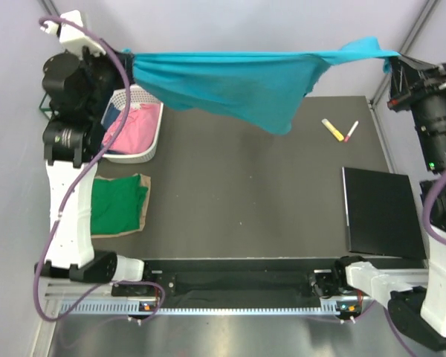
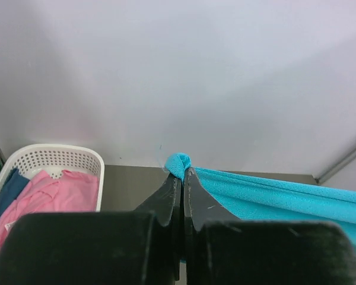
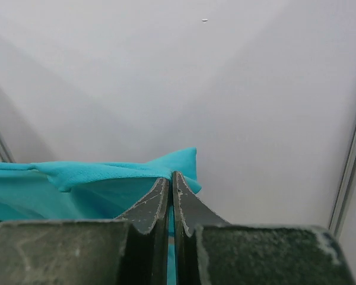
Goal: Fold and stack the t-shirts
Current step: Flatten out the tshirt
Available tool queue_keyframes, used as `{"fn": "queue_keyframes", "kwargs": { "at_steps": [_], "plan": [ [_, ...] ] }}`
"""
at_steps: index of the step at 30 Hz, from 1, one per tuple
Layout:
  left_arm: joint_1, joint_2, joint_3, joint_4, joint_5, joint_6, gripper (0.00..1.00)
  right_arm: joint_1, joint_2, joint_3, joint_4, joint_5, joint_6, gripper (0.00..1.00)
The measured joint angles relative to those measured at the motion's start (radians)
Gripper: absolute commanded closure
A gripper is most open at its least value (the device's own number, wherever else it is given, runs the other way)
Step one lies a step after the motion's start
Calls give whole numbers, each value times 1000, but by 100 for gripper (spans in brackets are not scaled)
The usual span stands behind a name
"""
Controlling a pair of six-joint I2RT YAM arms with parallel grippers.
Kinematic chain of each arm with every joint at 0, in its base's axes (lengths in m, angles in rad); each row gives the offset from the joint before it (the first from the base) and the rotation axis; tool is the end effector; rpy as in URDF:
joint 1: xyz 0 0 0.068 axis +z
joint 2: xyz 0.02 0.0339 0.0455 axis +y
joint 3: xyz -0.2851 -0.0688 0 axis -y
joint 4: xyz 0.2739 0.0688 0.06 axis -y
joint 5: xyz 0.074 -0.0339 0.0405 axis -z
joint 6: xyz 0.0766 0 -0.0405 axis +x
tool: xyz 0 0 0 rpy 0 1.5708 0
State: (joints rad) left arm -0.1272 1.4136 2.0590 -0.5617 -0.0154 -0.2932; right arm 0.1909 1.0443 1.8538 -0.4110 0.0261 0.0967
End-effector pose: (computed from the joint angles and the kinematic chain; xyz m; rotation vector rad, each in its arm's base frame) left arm 0.3058 -0.0379 0.6204 -0.1365 1.4895 -0.3281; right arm 0.1585 0.0286 0.6581 -0.0323 1.1752 0.2385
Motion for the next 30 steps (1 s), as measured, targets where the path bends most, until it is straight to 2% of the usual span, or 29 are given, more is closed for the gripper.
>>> {"fn": "queue_keyframes", "kwargs": {
  "at_steps": [7,12,15,19,23,25,30],
  "plan": [
    [0,-161,-158,-24,39,9,100,-2,-66,-1,-87,-29,2,100],
    [0,-174,-155,-31,35,30,100,-2,-68,-1,-92,-31,4,100],
    [0,-128,-109,-40,31,38,100,-2,-36,-2,-57,-27,4,100],
    [2,31,-8,-44,29,46,100,-4,63,-18,39,-17,3,100],
    [10,253,15,-43,24,58,100,-8,256,-110,156,-19,5,100],
    [17,407,6,-46,23,62,100,-11,381,-148,194,-34,8,100],
    [29,796,-1,-76,37,69,100,-17,877,-113,209,-109,30,100]
  ]
}}
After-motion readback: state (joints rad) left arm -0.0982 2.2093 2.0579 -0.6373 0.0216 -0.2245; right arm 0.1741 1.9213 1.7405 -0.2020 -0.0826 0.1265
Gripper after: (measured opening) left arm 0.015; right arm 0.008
